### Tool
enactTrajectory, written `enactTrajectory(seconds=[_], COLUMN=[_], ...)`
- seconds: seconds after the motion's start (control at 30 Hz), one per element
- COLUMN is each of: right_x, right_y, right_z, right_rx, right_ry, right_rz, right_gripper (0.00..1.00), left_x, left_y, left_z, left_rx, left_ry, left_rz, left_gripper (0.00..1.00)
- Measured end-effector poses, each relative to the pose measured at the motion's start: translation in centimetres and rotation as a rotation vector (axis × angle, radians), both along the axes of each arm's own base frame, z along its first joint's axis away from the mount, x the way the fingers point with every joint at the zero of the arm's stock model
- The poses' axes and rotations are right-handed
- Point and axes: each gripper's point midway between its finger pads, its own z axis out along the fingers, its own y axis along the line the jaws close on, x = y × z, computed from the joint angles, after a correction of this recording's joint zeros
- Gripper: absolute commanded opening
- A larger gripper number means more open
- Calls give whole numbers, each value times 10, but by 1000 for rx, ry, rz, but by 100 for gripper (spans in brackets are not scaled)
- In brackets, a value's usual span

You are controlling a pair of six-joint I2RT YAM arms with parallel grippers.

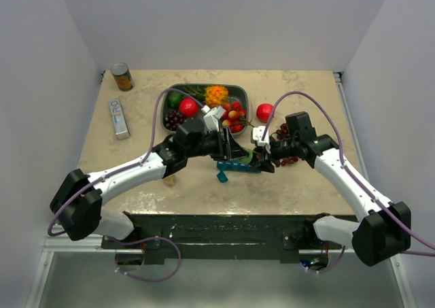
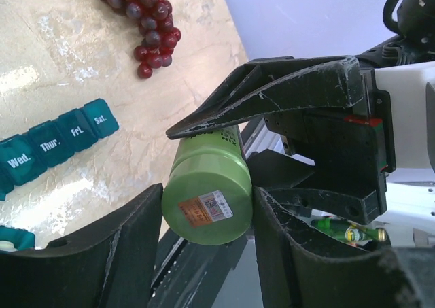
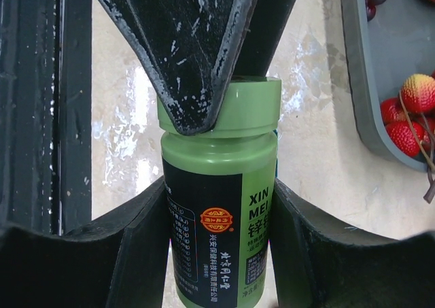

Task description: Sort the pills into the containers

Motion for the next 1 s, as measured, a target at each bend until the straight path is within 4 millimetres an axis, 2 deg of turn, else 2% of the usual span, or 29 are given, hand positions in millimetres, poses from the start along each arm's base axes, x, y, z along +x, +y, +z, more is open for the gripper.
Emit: enactTrajectory(seconds=[0.33, 0.63, 0.83, 1.0], right_x=[-8, -14, -24, -23], right_y=[-6, -2, -1, -3], right_z=[-8, -1, 1, 1], right_rx=[-31, 24, 57, 58], right_ry=[50, 77, 128, 130], right_rz=[-6, 21, 42, 32], right_gripper=[0, 0, 0, 0], left_x=[-5, -12, -21, -18], left_y=[-9, -7, -6, -8], left_z=[-11, -3, 0, -1], left_rx=[124, 176, 187, 232], left_ry=[-29, -99, -199, -258], left_rz=[-154, -263, -405, -477], left_gripper=[0, 0, 6, 8])
